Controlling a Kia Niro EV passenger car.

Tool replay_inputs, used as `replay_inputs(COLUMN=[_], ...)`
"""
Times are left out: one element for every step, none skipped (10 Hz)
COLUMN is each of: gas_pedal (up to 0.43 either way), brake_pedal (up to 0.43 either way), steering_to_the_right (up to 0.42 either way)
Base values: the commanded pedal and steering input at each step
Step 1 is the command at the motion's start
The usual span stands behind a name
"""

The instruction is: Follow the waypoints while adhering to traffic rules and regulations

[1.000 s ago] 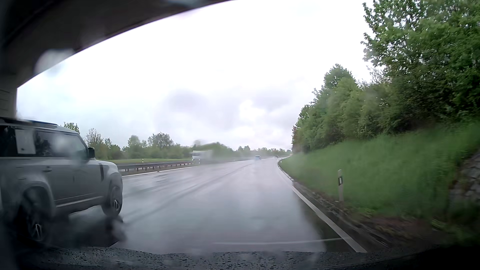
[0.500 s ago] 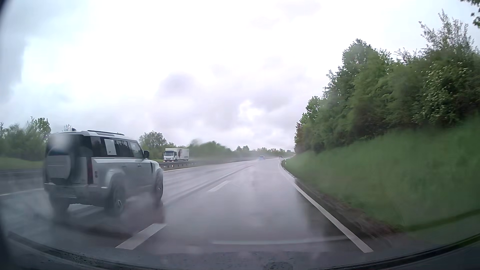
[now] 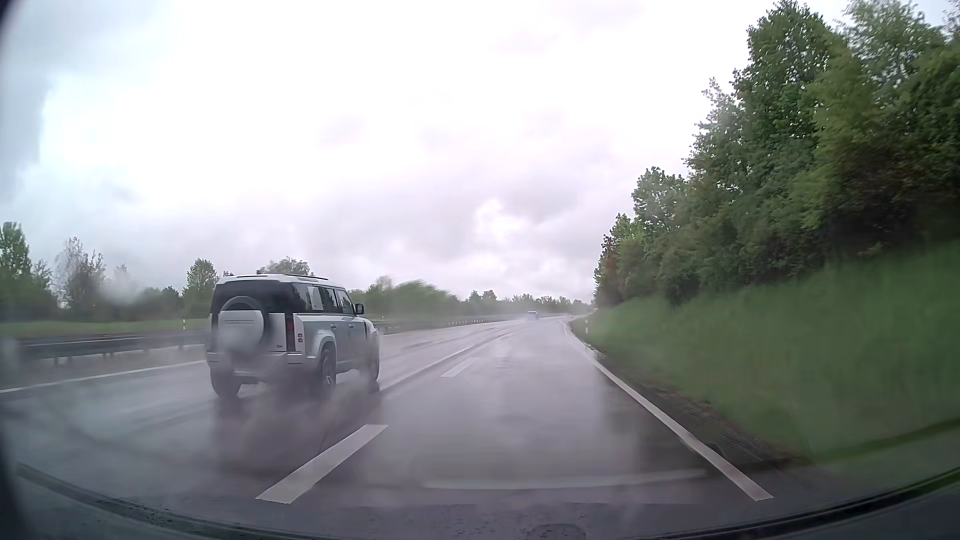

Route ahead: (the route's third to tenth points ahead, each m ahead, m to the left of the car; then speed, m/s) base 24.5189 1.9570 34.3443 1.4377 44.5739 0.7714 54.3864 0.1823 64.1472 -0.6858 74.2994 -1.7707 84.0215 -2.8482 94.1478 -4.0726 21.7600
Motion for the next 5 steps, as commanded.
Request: replay_inputs(gas_pedal=[0.358,0.358,0.358,0.358,0.358], brake_pedal=[0.000,0.000,0.000,0.000,0.000], steering_to_the_right=[0.001,0.001,0.001,0.001,0.001])
